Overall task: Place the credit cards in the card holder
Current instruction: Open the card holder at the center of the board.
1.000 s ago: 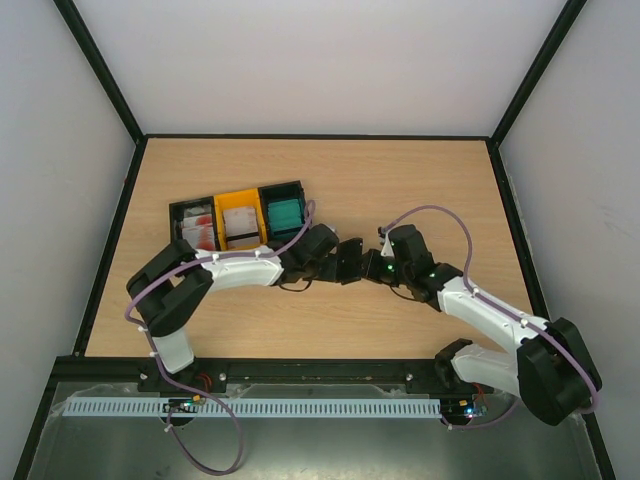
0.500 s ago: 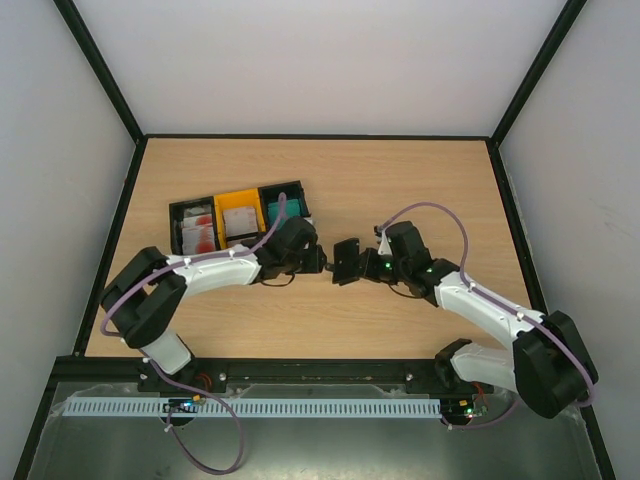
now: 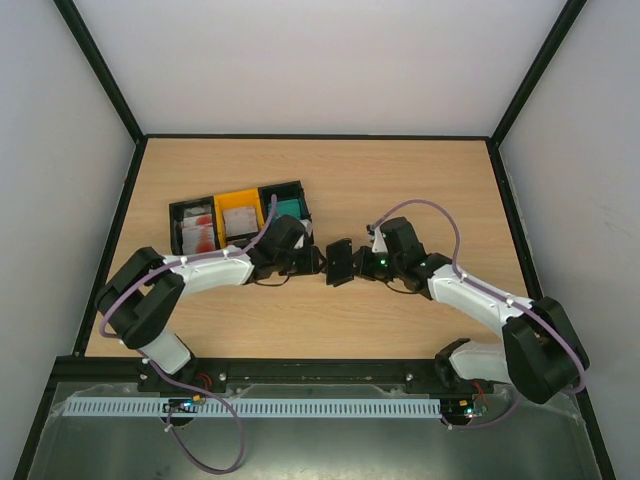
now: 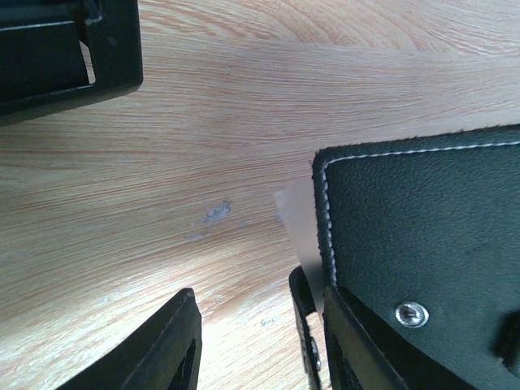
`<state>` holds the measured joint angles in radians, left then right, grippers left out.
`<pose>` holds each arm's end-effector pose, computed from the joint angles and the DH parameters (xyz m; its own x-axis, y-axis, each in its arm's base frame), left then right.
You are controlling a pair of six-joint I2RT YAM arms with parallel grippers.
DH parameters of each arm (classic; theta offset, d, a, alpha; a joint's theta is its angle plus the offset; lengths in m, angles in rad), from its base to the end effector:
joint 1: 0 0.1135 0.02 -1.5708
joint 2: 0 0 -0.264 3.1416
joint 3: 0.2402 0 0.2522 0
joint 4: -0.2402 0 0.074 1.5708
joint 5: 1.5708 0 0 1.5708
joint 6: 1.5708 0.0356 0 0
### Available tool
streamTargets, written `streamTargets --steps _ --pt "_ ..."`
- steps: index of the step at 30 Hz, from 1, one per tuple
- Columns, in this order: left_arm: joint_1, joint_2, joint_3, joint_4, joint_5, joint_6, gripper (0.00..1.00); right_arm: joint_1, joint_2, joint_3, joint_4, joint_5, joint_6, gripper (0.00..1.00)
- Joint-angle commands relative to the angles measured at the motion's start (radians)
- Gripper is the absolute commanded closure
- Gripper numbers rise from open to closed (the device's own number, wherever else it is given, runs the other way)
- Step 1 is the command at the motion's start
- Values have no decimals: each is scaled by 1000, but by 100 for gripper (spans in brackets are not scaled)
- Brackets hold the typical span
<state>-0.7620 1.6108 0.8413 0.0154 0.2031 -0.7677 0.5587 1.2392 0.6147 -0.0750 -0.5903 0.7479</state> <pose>0.2320 -0.2314 0.1754 -0.8998 -0.0815 -0.4285 0.2191 0.7650 -0.6056 0.1990 0.1478 0.2019 -0.9453 0.0754 -0.3172 -0.2163 0.5830 0.7831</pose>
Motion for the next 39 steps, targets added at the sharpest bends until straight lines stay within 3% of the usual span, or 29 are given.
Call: streamTargets --steps 1,9,15,17,20,29,39 --pt "8 -31 -27 45 51 -12 56 0 14 37 36 -18 1 98" --pt "9 -20 -59 90 100 -19 68 0 31 31 76 -27 32 98" --pt "15 -48 -62 46 37 27 96 0 46 9 105 -19 36 98" --pt "17 -74 -62 8 6 48 97 0 70 3 84 14 5 97" --pt "22 -122 -61 -41 -13 80 97 1 109 -10 62 75 -35 88" --pt "26 -232 -96 -93 65 122 97 46 143 -18 77 188 -20 45" --pt "26 -277 -87 -160 83 172 97 165 132 -6 162 249 65 33"
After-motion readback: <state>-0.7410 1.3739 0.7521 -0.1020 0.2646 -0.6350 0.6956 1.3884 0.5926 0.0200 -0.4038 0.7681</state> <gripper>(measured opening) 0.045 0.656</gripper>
